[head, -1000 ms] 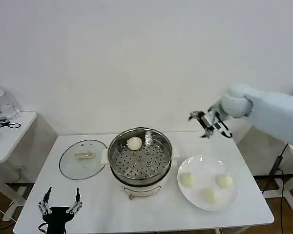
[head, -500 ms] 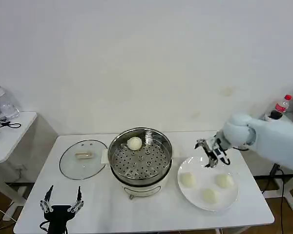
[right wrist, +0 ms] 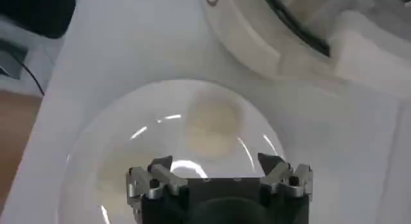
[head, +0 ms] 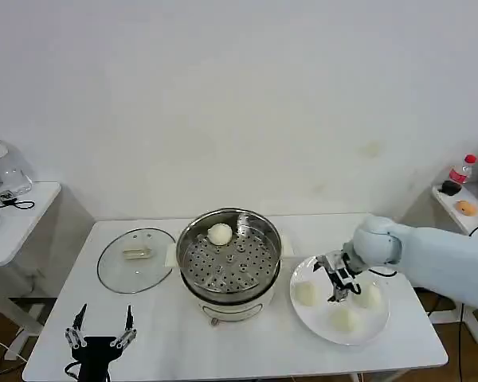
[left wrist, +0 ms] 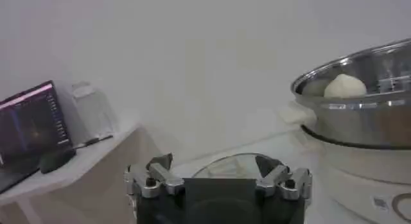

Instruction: Take steamed baozi put them in steamer then cover it.

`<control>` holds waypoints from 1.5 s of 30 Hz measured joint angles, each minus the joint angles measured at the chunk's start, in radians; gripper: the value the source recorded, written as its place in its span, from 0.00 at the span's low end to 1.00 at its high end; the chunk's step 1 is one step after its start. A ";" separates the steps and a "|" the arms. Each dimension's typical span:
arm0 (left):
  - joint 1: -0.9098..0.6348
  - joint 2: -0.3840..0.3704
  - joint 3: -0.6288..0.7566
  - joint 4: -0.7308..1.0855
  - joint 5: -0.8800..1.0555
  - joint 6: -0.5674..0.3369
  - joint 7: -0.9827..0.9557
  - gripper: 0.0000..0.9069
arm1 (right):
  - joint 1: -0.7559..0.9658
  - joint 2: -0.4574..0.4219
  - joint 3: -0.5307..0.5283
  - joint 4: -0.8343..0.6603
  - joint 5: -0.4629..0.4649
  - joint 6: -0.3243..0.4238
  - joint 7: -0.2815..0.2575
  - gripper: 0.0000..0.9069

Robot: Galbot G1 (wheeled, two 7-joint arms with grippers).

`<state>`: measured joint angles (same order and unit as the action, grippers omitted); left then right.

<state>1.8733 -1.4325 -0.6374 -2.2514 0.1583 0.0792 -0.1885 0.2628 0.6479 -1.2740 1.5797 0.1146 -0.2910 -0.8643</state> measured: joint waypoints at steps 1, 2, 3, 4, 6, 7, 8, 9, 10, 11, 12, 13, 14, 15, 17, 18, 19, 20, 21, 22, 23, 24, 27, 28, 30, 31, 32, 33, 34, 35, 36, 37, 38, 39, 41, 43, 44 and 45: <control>-0.001 -0.001 0.000 0.001 0.000 0.000 0.000 1.00 | -0.007 0.005 0.005 -0.007 -0.002 -0.002 -0.001 1.00; -0.001 -0.001 0.000 0.002 0.000 0.000 0.000 1.00 | -0.014 0.009 0.008 -0.013 -0.003 -0.003 -0.002 1.00; -0.001 -0.001 0.000 0.002 0.000 0.000 0.000 1.00 | -0.020 0.014 0.012 -0.019 -0.004 -0.005 -0.002 1.00; -0.002 -0.002 0.000 0.002 0.000 0.000 0.000 1.00 | -0.027 0.020 0.016 -0.025 -0.004 -0.007 -0.002 1.00; -0.003 -0.003 0.000 0.005 0.000 0.000 0.000 1.00 | -0.040 0.029 0.024 -0.037 -0.007 -0.008 -0.001 1.00; -0.003 -0.003 0.000 0.007 0.000 0.000 0.000 1.00 | -0.046 0.034 0.029 -0.043 -0.010 -0.008 0.000 1.00; -0.004 -0.003 0.001 0.009 0.000 -0.001 0.000 1.00 | -0.052 0.038 0.033 -0.049 -0.012 -0.008 0.001 1.00; -0.005 -0.003 0.001 0.011 0.000 -0.001 0.000 1.00 | -0.057 0.043 0.036 -0.054 -0.013 -0.009 0.002 1.00; -0.006 -0.003 0.002 0.013 0.000 -0.002 0.001 1.00 | -0.064 0.048 0.041 -0.060 -0.015 -0.010 0.003 1.00; -0.007 -0.003 0.002 0.015 0.000 -0.002 0.000 1.00 | -0.069 0.053 0.044 -0.064 -0.017 -0.011 0.003 1.00; -0.007 -0.003 0.003 0.016 0.000 -0.002 0.001 1.00 | -0.074 0.057 0.048 -0.069 -0.019 -0.012 0.003 1.00; -0.007 -0.003 0.003 0.016 0.001 -0.002 0.001 1.00 | -0.079 0.062 0.052 -0.075 -0.022 -0.013 0.004 1.00; -0.008 -0.004 0.004 0.016 0.001 -0.002 0.001 1.00 | -0.084 0.065 0.055 -0.080 -0.024 -0.013 0.004 1.00; -0.008 -0.004 0.004 0.017 0.001 -0.002 0.001 1.00 | -0.089 0.069 0.058 -0.085 -0.025 -0.013 0.006 0.99; -0.008 -0.004 0.003 0.017 0.001 -0.003 0.001 1.00 | -0.099 0.077 0.066 -0.093 -0.026 -0.014 0.007 0.97; -0.008 -0.004 0.003 0.018 0.001 -0.003 0.001 1.00 | -0.103 0.080 0.070 -0.096 -0.028 -0.015 0.007 0.96; -0.008 -0.004 0.003 0.018 0.001 -0.004 0.001 1.00 | -0.108 0.084 0.074 -0.100 -0.030 -0.017 0.007 0.94; -0.008 -0.005 0.004 0.018 0.001 -0.004 0.001 1.00 | -0.112 0.087 0.077 -0.101 -0.031 -0.018 0.007 0.91; -0.008 -0.005 0.005 0.018 0.002 -0.004 0.001 1.00 | -0.116 0.089 0.079 -0.103 -0.033 -0.018 0.006 0.90; -0.007 -0.006 0.006 0.019 0.002 -0.004 0.001 1.00 | -0.120 0.091 0.081 -0.105 -0.034 -0.019 0.007 0.87; -0.007 -0.006 0.006 0.018 0.002 -0.004 0.001 1.00 | -0.124 0.093 0.083 -0.107 -0.035 -0.019 0.007 0.83; -0.007 -0.007 0.006 0.019 0.002 -0.004 0.001 1.00 | -0.127 0.095 0.085 -0.109 -0.036 -0.019 0.008 0.78; -0.007 -0.007 0.006 0.018 0.003 -0.005 0.001 1.00 | -0.134 0.099 0.093 -0.112 -0.039 -0.023 0.009 0.66; -0.007 -0.007 0.006 0.018 0.003 -0.005 0.000 1.00 | -0.135 0.099 0.095 -0.113 -0.041 -0.023 0.009 0.63; -0.006 -0.007 0.006 0.018 0.004 -0.005 0.000 1.00 | -0.135 0.098 0.098 -0.113 -0.042 -0.026 0.007 0.61; -0.006 -0.008 0.006 0.017 0.004 -0.005 0.000 1.00 | -0.135 0.097 0.099 -0.113 -0.044 -0.026 0.006 0.60; -0.005 -0.008 0.006 0.016 0.004 -0.005 0.000 1.00 | -0.135 0.096 0.100 -0.113 -0.044 -0.026 0.005 0.59; -0.005 -0.008 0.006 0.015 0.004 -0.005 0.000 1.00 | -0.135 0.095 0.102 -0.113 -0.044 -0.026 0.004 0.59; -0.004 -0.009 0.006 0.015 0.004 -0.005 0.000 1.00 | -0.134 0.093 0.103 -0.111 -0.044 -0.026 0.001 0.59; -0.004 -0.009 0.006 0.015 0.004 -0.005 0.000 1.00 | -0.132 0.091 0.103 -0.109 -0.044 -0.026 -0.002 0.59; -0.004 -0.009 0.007 0.015 0.004 -0.005 -0.001 1.00 | -0.129 0.088 0.103 -0.107 -0.043 -0.026 -0.005 0.59; -0.003 -0.009 0.007 0.014 0.004 -0.005 -0.001 1.00 | -0.125 0.085 0.104 -0.105 -0.043 -0.025 -0.008 0.59; -0.003 -0.009 0.007 0.013 0.004 -0.005 -0.001 1.00 | -0.120 0.082 0.104 -0.102 -0.042 -0.024 -0.012 0.59; -0.003 -0.009 0.008 0.012 0.004 -0.005 -0.001 1.00 | -0.114 0.077 0.103 -0.099 -0.040 -0.023 -0.016 0.59; -0.003 -0.008 0.009 0.009 0.004 -0.004 -0.002 1.00 | -0.097 0.067 0.102 -0.091 -0.037 -0.019 -0.025 0.60; -0.005 -0.006 0.009 0.007 0.003 -0.003 -0.002 1.00 | -0.075 0.054 0.102 -0.083 -0.034 -0.014 -0.038 0.60; -0.006 -0.005 0.010 0.005 0.003 -0.001 -0.001 1.00 | -0.064 0.047 0.104 -0.078 -0.033 -0.011 -0.045 0.60; -0.007 -0.004 0.011 0.004 0.002 -0.001 -0.001 1.00 | -0.052 0.040 0.106 -0.074 -0.031 -0.009 -0.050 0.60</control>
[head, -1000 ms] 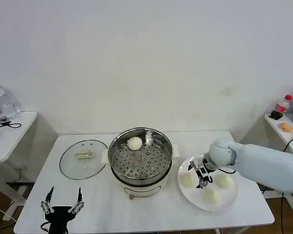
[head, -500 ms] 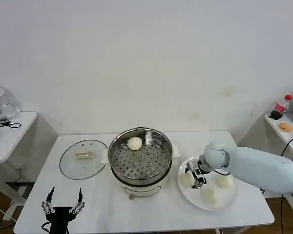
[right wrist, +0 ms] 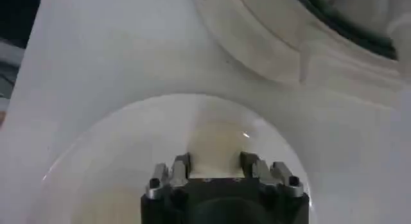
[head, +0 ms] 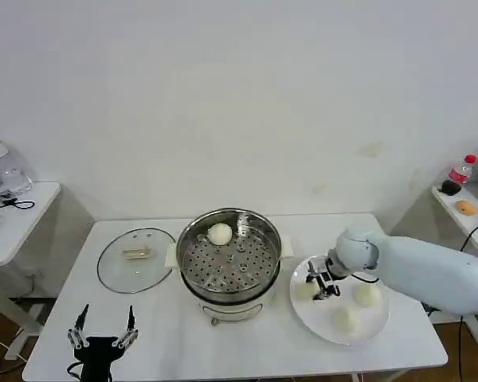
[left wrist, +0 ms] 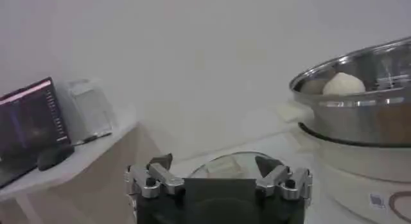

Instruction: Take steamed baozi put them in steamer then cover it.

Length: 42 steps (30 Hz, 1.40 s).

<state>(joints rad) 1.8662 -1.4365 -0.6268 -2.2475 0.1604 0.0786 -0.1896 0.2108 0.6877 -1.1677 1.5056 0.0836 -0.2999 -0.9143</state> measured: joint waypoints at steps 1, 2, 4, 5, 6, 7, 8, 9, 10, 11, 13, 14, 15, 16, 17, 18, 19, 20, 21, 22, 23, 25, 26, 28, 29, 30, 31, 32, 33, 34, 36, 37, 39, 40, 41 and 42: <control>-0.001 0.001 0.001 -0.001 0.000 0.000 0.000 1.00 | 0.013 -0.008 0.003 0.004 0.002 0.002 -0.005 0.60; -0.003 0.001 0.002 -0.002 -0.001 0.001 0.001 1.00 | 0.025 -0.015 0.007 0.007 0.004 0.005 -0.011 0.60; -0.003 0.002 0.003 -0.003 -0.002 0.001 0.001 1.00 | 0.050 -0.032 0.015 0.015 0.010 0.009 -0.024 0.60; -0.003 0.003 0.004 -0.003 -0.002 0.001 0.001 1.00 | 0.065 -0.040 0.022 0.017 0.013 0.011 -0.029 0.60; -0.003 0.004 0.004 -0.003 -0.002 0.001 0.001 1.00 | 0.079 -0.047 0.028 0.020 0.015 0.013 -0.035 0.60; -0.003 0.004 0.004 -0.003 -0.002 0.000 0.001 1.00 | 0.092 -0.052 0.033 0.023 0.018 0.013 -0.037 0.60; -0.002 0.005 0.005 -0.004 -0.002 0.000 0.001 1.00 | 0.107 -0.057 0.036 0.027 0.021 0.013 -0.041 0.60; -0.001 0.006 0.005 -0.005 -0.003 0.000 0.001 1.00 | 0.122 -0.060 0.038 0.030 0.025 0.012 -0.044 0.60; 0.000 0.007 0.006 -0.008 -0.002 0.000 0.001 1.00 | 0.138 -0.061 0.039 0.035 0.030 0.011 -0.046 0.60; 0.001 0.007 0.006 -0.010 -0.002 0.000 0.001 1.00 | 0.157 -0.062 0.040 0.040 0.036 0.010 -0.047 0.60; 0.002 0.008 0.006 -0.015 -0.002 0.001 0.002 1.00 | 0.192 -0.062 0.041 0.047 0.047 0.007 -0.050 0.60; 0.002 0.008 0.006 -0.018 -0.002 0.002 0.002 1.00 | 0.212 -0.060 0.041 0.051 0.054 0.005 -0.050 0.61; 0.002 0.008 0.005 -0.020 -0.002 0.003 0.002 1.00 | 0.231 -0.056 0.041 0.053 0.061 0.003 -0.051 0.61; 0.001 0.008 0.005 -0.022 -0.002 0.003 0.002 1.00 | 0.249 -0.052 0.041 0.053 0.067 0.001 -0.051 0.61; 0.000 0.009 0.005 -0.023 -0.002 0.003 0.002 1.00 | 0.270 -0.047 0.038 0.053 0.076 -0.002 -0.050 0.61; -0.002 0.009 0.005 -0.023 -0.001 0.004 0.002 1.00 | 0.289 -0.039 0.036 0.054 0.086 -0.005 -0.050 0.61; -0.003 0.009 0.005 -0.023 0.000 0.004 0.000 1.00 | 0.307 -0.030 0.032 0.055 0.097 -0.009 -0.049 0.61; -0.004 0.010 0.005 -0.023 0.000 0.004 0.000 1.00 | 0.326 -0.019 0.029 0.058 0.110 -0.013 -0.047 0.61; -0.006 0.010 0.004 -0.024 0.000 0.004 -0.001 1.00 | 0.342 -0.007 0.026 0.059 0.122 -0.018 -0.045 0.61; -0.009 0.009 0.002 -0.027 0.000 0.004 -0.002 1.00 | 0.357 0.004 0.023 0.062 0.135 -0.023 -0.042 0.61; -0.011 0.009 0.000 -0.029 -0.001 0.004 -0.004 1.00 | 0.371 0.020 0.019 0.065 0.150 -0.030 -0.038 0.61; -0.016 0.007 -0.003 -0.031 -0.002 0.005 -0.007 1.00 | 0.389 0.050 0.010 0.072 0.179 -0.044 -0.031 0.61; -0.019 0.006 -0.005 -0.031 -0.002 0.005 -0.008 1.00 | 0.396 0.068 0.006 0.075 0.195 -0.053 -0.026 0.61; -0.021 0.005 -0.009 -0.035 -0.003 0.005 -0.009 1.00 | 0.405 0.101 0.000 0.077 0.221 -0.070 -0.018 0.61; -0.021 0.005 -0.011 -0.038 -0.003 0.005 -0.009 1.00 | 0.407 0.121 -0.002 0.077 0.233 -0.080 -0.013 0.61; -0.021 0.005 -0.013 -0.039 -0.004 0.005 -0.009 1.00 | 0.408 0.140 -0.003 0.076 0.245 -0.089 -0.009 0.61; -0.021 0.005 -0.015 -0.042 -0.005 0.005 -0.009 1.00 | 0.408 0.159 -0.005 0.074 0.257 -0.099 -0.004 0.61; -0.022 0.005 -0.018 -0.043 -0.008 0.005 -0.009 1.00 | 0.408 0.182 -0.007 0.070 0.270 -0.109 0.001 0.61; -0.023 0.005 -0.021 -0.045 -0.009 0.005 -0.009 1.00 | 0.408 0.203 -0.008 0.066 0.281 -0.117 0.006 0.61; -0.024 0.005 -0.023 -0.047 -0.012 0.005 -0.009 1.00 | 0.406 0.223 -0.010 0.061 0.291 -0.125 0.010 0.61; -0.026 0.005 -0.030 -0.050 -0.017 0.005 -0.010 1.00 | 0.399 0.267 -0.015 0.048 0.313 -0.142 0.020 0.61; -0.027 0.005 -0.033 -0.051 -0.019 0.005 -0.010 1.00 | 0.395 0.287 -0.019 0.041 0.322 -0.151 0.025 0.62; -0.030 0.003 -0.041 -0.053 -0.023 0.004 -0.013 1.00 | 0.385 0.330 -0.026 0.027 0.342 -0.167 0.036 0.61; -0.032 0.002 -0.044 -0.054 -0.024 0.004 -0.014 1.00 | 0.379 0.349 -0.030 0.020 0.350 -0.175 0.041 0.62; -0.033 0.002 -0.048 -0.054 -0.026 0.004 -0.015 1.00 | 0.373 0.370 -0.035 0.013 0.358 -0.183 0.046 0.62; -0.033 0.002 -0.052 -0.056 -0.027 0.004 -0.015 1.00 | 0.367 0.387 -0.040 0.006 0.363 -0.190 0.051 0.62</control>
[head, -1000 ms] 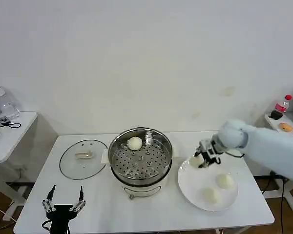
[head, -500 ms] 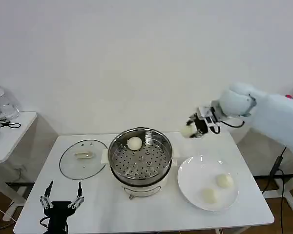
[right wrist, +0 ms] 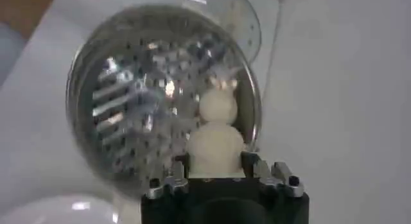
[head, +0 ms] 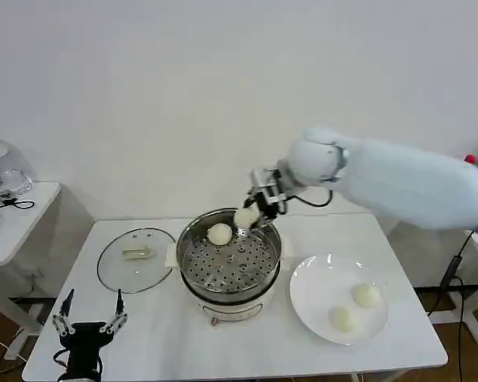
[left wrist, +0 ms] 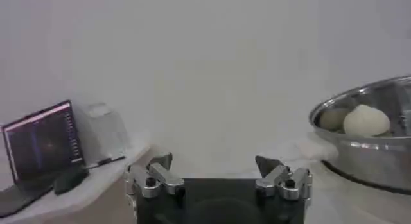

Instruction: Take steamed baozi put them in steamer then cover it.

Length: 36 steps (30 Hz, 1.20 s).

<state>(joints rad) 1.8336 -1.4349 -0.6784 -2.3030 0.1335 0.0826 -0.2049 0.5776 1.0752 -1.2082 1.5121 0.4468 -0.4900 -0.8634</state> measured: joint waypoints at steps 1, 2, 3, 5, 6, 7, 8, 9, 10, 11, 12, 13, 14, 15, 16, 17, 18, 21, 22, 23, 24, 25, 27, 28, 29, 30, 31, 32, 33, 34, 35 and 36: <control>0.001 0.000 -0.002 -0.002 -0.001 0.000 0.000 1.00 | -0.006 0.017 -0.006 -0.007 0.007 -0.007 0.005 0.62; 0.001 0.000 -0.003 -0.003 -0.002 0.000 0.000 1.00 | -0.013 0.036 -0.011 -0.014 0.014 -0.015 0.010 0.62; 0.002 0.000 -0.005 -0.005 -0.003 0.000 0.000 1.00 | -0.020 0.052 -0.016 -0.021 0.021 -0.022 0.015 0.62; 0.000 -0.001 -0.006 -0.007 -0.005 0.000 0.000 1.00 | -0.033 0.082 -0.025 -0.031 0.033 -0.036 0.024 0.62; -0.001 -0.001 -0.007 -0.009 -0.005 0.000 0.000 1.00 | -0.038 0.095 -0.028 -0.036 0.036 -0.040 0.027 0.62; -0.002 -0.001 -0.008 -0.010 -0.006 0.000 0.000 1.00 | -0.044 0.107 -0.030 -0.042 0.038 -0.044 0.031 0.62; -0.003 -0.001 -0.008 -0.011 -0.006 0.000 0.000 1.00 | -0.050 0.119 -0.032 -0.048 0.040 -0.048 0.034 0.62; -0.004 -0.001 -0.009 -0.011 -0.007 0.000 0.000 1.00 | -0.056 0.129 -0.032 -0.053 0.041 -0.051 0.036 0.62; -0.005 -0.001 -0.010 -0.012 -0.009 0.000 0.000 1.00 | -0.061 0.139 -0.033 -0.059 0.042 -0.052 0.038 0.62; -0.005 -0.001 -0.011 -0.012 -0.010 0.000 0.000 1.00 | -0.067 0.150 -0.035 -0.066 0.042 -0.054 0.040 0.62; -0.005 0.000 -0.012 -0.012 -0.010 0.000 0.000 1.00 | -0.073 0.158 -0.038 -0.072 0.041 -0.054 0.041 0.61; -0.006 0.000 -0.013 -0.012 -0.011 0.000 0.000 1.00 | -0.079 0.167 -0.040 -0.079 0.039 -0.054 0.043 0.62; -0.006 0.000 -0.014 -0.012 -0.012 0.000 0.000 1.00 | -0.086 0.175 -0.041 -0.087 0.036 -0.055 0.045 0.62; -0.006 0.000 -0.014 -0.012 -0.012 0.000 0.000 1.00 | -0.092 0.182 -0.041 -0.095 0.033 -0.055 0.046 0.62; -0.006 0.000 -0.015 -0.012 -0.013 0.000 0.000 1.00 | -0.097 0.189 -0.041 -0.102 0.031 -0.056 0.048 0.62; -0.006 -0.001 -0.015 -0.010 -0.013 0.000 0.000 1.00 | -0.102 0.196 -0.041 -0.110 0.027 -0.056 0.050 0.62; -0.005 -0.001 -0.015 -0.010 -0.013 0.000 0.000 1.00 | -0.109 0.203 -0.041 -0.118 0.023 -0.057 0.051 0.62; -0.004 0.000 -0.015 -0.008 -0.013 -0.001 0.001 1.00 | -0.121 0.220 -0.041 -0.143 0.010 -0.057 0.053 0.62; -0.003 0.002 -0.015 -0.007 -0.013 -0.001 0.001 1.00 | -0.124 0.225 -0.041 -0.149 0.007 -0.057 0.054 0.62; -0.003 0.002 -0.017 -0.007 -0.014 -0.001 0.001 1.00 | -0.127 0.230 -0.041 -0.156 0.003 -0.056 0.056 0.62; -0.004 0.002 -0.018 -0.007 -0.015 -0.001 0.001 1.00 | -0.131 0.236 -0.041 -0.164 0.000 -0.056 0.057 0.62; -0.005 0.002 -0.020 -0.007 -0.016 -0.001 0.001 1.00 | -0.135 0.240 -0.040 -0.171 -0.002 -0.055 0.057 0.62; -0.005 0.002 -0.020 -0.007 -0.017 -0.001 0.001 1.00 | -0.141 0.249 -0.037 -0.184 -0.005 -0.055 0.060 0.62; -0.005 0.001 -0.019 -0.006 -0.017 -0.001 0.001 1.00 | -0.143 0.253 -0.037 -0.188 -0.006 -0.056 0.060 0.62; -0.005 0.001 -0.018 -0.006 -0.017 -0.001 0.001 1.00 | -0.145 0.256 -0.037 -0.191 -0.007 -0.057 0.060 0.62; -0.005 0.000 -0.017 -0.005 -0.017 -0.001 0.002 1.00 | -0.147 0.259 -0.037 -0.194 -0.009 -0.057 0.060 0.62; -0.005 0.000 -0.016 -0.005 -0.016 -0.001 0.002 1.00 | -0.149 0.262 -0.038 -0.197 -0.010 -0.057 0.060 0.71; -0.005 0.000 -0.016 -0.005 -0.016 -0.001 0.002 1.00 | -0.151 0.264 -0.038 -0.200 -0.013 -0.058 0.060 0.91; -0.005 0.000 -0.016 -0.005 -0.017 -0.001 0.002 1.00 | -0.153 0.266 -0.038 -0.204 -0.015 -0.057 0.061 1.00; -0.005 0.000 -0.016 -0.005 -0.016 -0.001 0.002 1.00 | -0.155 0.267 -0.038 -0.207 -0.017 -0.057 0.061 1.00; -0.005 0.000 -0.017 -0.005 -0.017 -0.001 0.002 1.00 | -0.156 0.268 -0.037 -0.209 -0.020 -0.057 0.061 1.00; -0.005 0.000 -0.017 -0.005 -0.017 -0.001 0.002 1.00 | -0.157 0.268 -0.037 -0.211 -0.023 -0.057 0.061 1.00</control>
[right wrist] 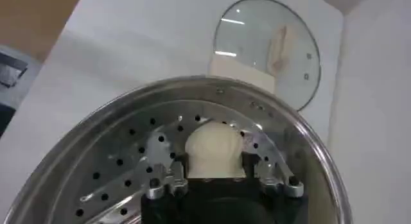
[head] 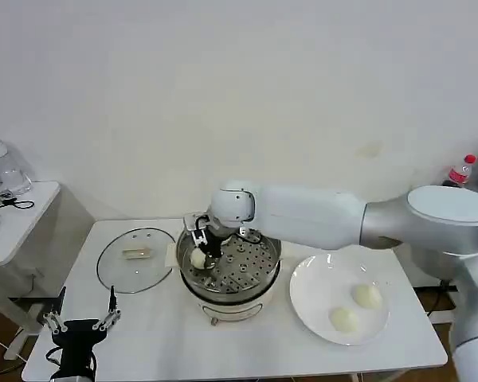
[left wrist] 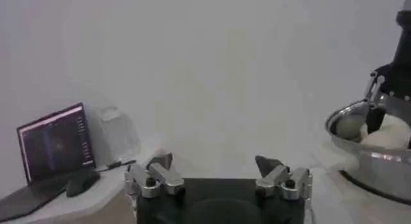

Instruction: Take steamed baozi put them in steamer then cover it.

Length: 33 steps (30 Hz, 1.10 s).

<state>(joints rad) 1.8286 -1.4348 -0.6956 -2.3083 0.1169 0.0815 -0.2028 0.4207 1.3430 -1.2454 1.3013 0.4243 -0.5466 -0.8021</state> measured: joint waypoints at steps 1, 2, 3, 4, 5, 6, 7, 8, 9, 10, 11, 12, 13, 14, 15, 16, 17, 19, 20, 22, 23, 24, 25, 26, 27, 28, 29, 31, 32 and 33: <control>0.000 0.000 0.000 -0.001 0.000 0.000 0.000 1.00 | 0.000 -0.001 0.000 0.000 -0.003 0.001 0.000 1.00; 0.001 0.000 0.000 -0.002 0.000 0.000 0.000 1.00 | -0.001 -0.001 0.000 -0.001 -0.006 0.002 0.000 1.00; 0.001 -0.001 0.001 -0.002 0.000 0.000 0.000 1.00 | -0.001 -0.002 0.000 -0.001 -0.008 0.003 0.000 1.00; 0.001 -0.002 0.001 -0.003 0.000 0.000 0.000 1.00 | -0.001 -0.004 0.001 0.000 -0.010 0.004 0.000 1.00; 0.001 -0.002 0.002 -0.004 0.000 0.000 0.000 1.00 | 0.000 -0.006 0.003 0.001 -0.010 0.006 0.000 1.00; 0.002 -0.002 0.002 -0.005 0.000 0.000 0.000 1.00 | 0.003 -0.009 0.005 0.004 -0.010 0.007 0.001 1.00; 0.002 -0.002 0.002 -0.005 0.000 0.000 0.000 1.00 | 0.006 -0.013 0.008 0.007 -0.009 0.007 0.001 1.00; 0.002 -0.002 0.002 -0.005 0.000 0.000 0.000 1.00 | 0.011 -0.018 0.012 0.012 -0.007 0.008 0.000 1.00; 0.002 -0.002 0.002 -0.005 0.000 0.000 0.000 1.00 | 0.018 -0.025 0.016 0.020 -0.004 0.010 -0.001 1.00; 0.003 -0.002 0.002 -0.005 0.000 0.000 0.000 1.00 | 0.025 -0.033 0.020 0.028 -0.001 0.011 -0.002 1.00; 0.003 -0.001 0.003 -0.005 0.000 0.000 0.000 1.00 | 0.034 -0.042 0.025 0.037 0.003 0.013 -0.003 1.00; 0.002 -0.001 0.003 -0.005 0.000 0.000 0.000 1.00 | 0.044 -0.055 0.030 0.048 0.008 0.015 -0.005 1.00; 0.000 -0.001 0.004 -0.005 -0.001 0.000 0.000 1.00 | 0.054 -0.068 0.033 0.059 0.011 0.016 -0.006 1.00; -0.001 0.000 0.005 -0.005 -0.002 0.000 0.000 1.00 | 0.064 -0.082 0.035 0.071 0.012 0.019 -0.008 1.00; -0.002 0.002 0.006 -0.005 -0.004 0.000 0.001 1.00 | 0.076 -0.103 0.035 0.087 0.013 0.023 -0.013 1.00; -0.004 0.004 0.007 -0.005 -0.006 0.002 0.001 1.00 | 0.088 -0.124 0.035 0.100 0.013 0.027 -0.017 1.00; -0.006 0.006 0.007 -0.005 -0.009 0.004 0.002 1.00 | 0.100 -0.147 0.035 0.113 0.011 0.033 -0.022 1.00; -0.011 0.012 0.005 -0.005 -0.014 0.007 0.003 1.00 | 0.122 -0.201 0.035 0.141 0.001 0.050 -0.034 1.00; -0.013 0.014 0.004 -0.004 -0.016 0.009 0.004 1.00 | 0.128 -0.226 0.035 0.153 -0.006 0.062 -0.041 1.00; -0.016 0.020 0.003 -0.003 -0.020 0.010 0.006 1.00 | 0.138 -0.289 0.038 0.180 -0.030 0.093 -0.056 1.00; -0.016 0.022 0.004 -0.002 -0.022 0.011 0.006 1.00 | 0.142 -0.321 0.041 0.191 -0.043 0.108 -0.064 1.00; -0.017 0.025 0.005 -0.001 -0.023 0.012 0.007 1.00 | 0.145 -0.358 0.047 0.207 -0.058 0.127 -0.074 1.00; -0.017 0.027 0.007 0.001 -0.023 0.012 0.007 1.00 | 0.146 -0.392 0.052 0.222 -0.073 0.143 -0.083 1.00; -0.017 0.029 0.010 0.003 -0.023 0.012 0.008 1.00 | 0.146 -0.427 0.056 0.234 -0.088 0.158 -0.091 1.00; -0.018 0.030 0.012 0.005 -0.023 0.012 0.008 1.00 | 0.146 -0.462 0.060 0.247 -0.104 0.174 -0.100 1.00; -0.020 0.031 0.015 0.007 -0.023 0.012 0.009 1.00 | 0.146 -0.501 0.063 0.261 -0.120 0.190 -0.111 1.00; -0.021 0.032 0.018 0.009 -0.023 0.012 0.009 1.00 | 0.146 -0.534 0.065 0.272 -0.134 0.204 -0.119 1.00; -0.026 0.034 0.023 0.013 -0.023 0.013 0.011 1.00 | 0.141 -0.603 0.066 0.298 -0.166 0.234 -0.137 1.00; -0.029 0.035 0.026 0.016 -0.022 0.013 0.011 1.00 | 0.138 -0.634 0.066 0.310 -0.181 0.247 -0.146 1.00; -0.032 0.036 0.029 0.020 -0.022 0.013 0.012 1.00 | 0.133 -0.664 0.065 0.321 -0.196 0.259 -0.154 1.00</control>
<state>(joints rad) 1.7962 -1.3987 -0.6663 -2.2887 0.0946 0.0947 -0.1910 0.5542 0.6789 -1.1807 1.6226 0.2285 -0.2872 -0.9560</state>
